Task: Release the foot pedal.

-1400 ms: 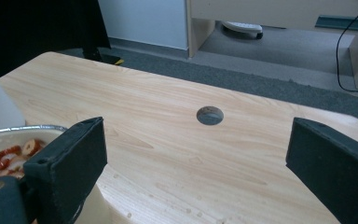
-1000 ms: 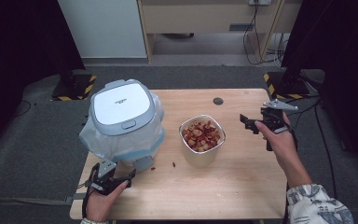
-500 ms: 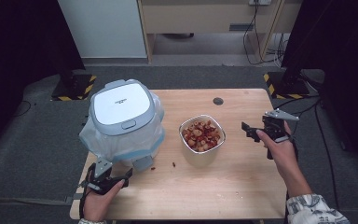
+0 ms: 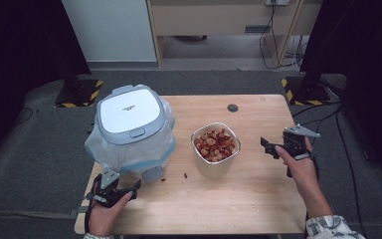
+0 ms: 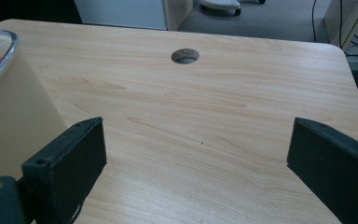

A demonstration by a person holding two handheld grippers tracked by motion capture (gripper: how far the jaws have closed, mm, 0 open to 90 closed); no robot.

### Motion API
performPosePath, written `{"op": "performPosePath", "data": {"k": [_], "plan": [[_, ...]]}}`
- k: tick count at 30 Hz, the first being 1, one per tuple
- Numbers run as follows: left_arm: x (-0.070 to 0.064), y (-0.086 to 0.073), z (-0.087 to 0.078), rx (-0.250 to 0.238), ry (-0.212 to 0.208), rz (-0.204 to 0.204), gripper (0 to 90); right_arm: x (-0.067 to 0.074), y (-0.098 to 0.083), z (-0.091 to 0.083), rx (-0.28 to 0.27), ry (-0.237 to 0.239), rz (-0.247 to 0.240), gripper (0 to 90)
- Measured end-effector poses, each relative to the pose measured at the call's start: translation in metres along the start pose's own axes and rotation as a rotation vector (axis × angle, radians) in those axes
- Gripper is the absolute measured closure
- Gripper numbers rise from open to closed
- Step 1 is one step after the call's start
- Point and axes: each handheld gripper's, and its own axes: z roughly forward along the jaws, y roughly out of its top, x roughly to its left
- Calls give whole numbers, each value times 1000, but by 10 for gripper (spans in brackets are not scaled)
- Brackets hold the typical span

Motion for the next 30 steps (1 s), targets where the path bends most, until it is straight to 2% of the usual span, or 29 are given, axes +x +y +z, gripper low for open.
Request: {"op": "performPosePath", "data": {"k": [8,19,23,30], "plan": [[0,0,1,3,2,-1,97,-2,-9,1,17,-39,11,45],[0,-1,1,5,2,-5,97,-2,-25,7,71,-88,29,51],[0,-1,2,11,-2,-4,97,-3,-30,11,104,-100,34,47],[0,-1,2,11,0,-7,97,-3,-37,15,119,-114,40,46]]}}
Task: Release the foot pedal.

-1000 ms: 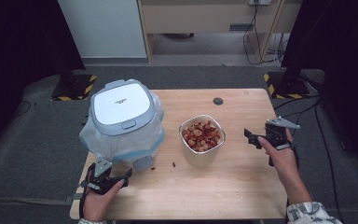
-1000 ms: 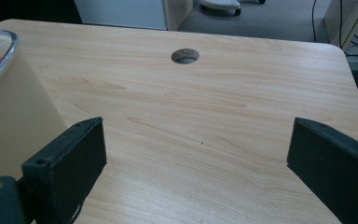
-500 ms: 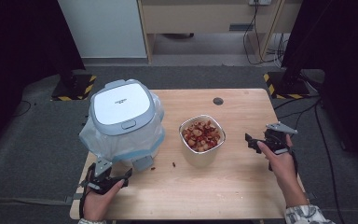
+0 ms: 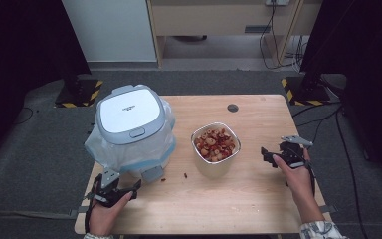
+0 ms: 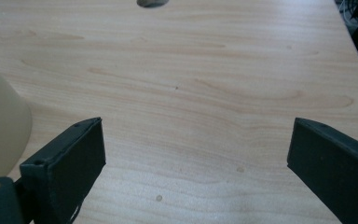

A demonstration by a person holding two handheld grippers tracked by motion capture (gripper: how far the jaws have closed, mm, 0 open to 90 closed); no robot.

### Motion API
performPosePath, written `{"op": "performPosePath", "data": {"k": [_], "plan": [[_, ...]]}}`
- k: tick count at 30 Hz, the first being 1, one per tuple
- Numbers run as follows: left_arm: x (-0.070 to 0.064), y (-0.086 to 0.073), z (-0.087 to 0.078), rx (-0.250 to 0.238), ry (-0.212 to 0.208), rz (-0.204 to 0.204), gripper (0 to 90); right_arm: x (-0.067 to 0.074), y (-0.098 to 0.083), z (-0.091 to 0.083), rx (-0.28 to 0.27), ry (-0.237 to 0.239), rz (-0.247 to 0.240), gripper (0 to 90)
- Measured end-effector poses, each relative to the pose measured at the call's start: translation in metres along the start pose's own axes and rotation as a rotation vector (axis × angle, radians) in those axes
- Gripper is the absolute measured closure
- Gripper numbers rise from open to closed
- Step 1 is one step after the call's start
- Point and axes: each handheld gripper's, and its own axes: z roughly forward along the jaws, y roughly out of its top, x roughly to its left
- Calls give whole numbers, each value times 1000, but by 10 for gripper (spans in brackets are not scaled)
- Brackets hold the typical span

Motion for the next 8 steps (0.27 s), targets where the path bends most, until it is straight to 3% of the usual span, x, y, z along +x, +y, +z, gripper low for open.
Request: {"op": "performPosePath", "data": {"k": [8], "plan": [[0,0,0,0,0,-2,97,3,-6,3,18,3,-7,43]]}}
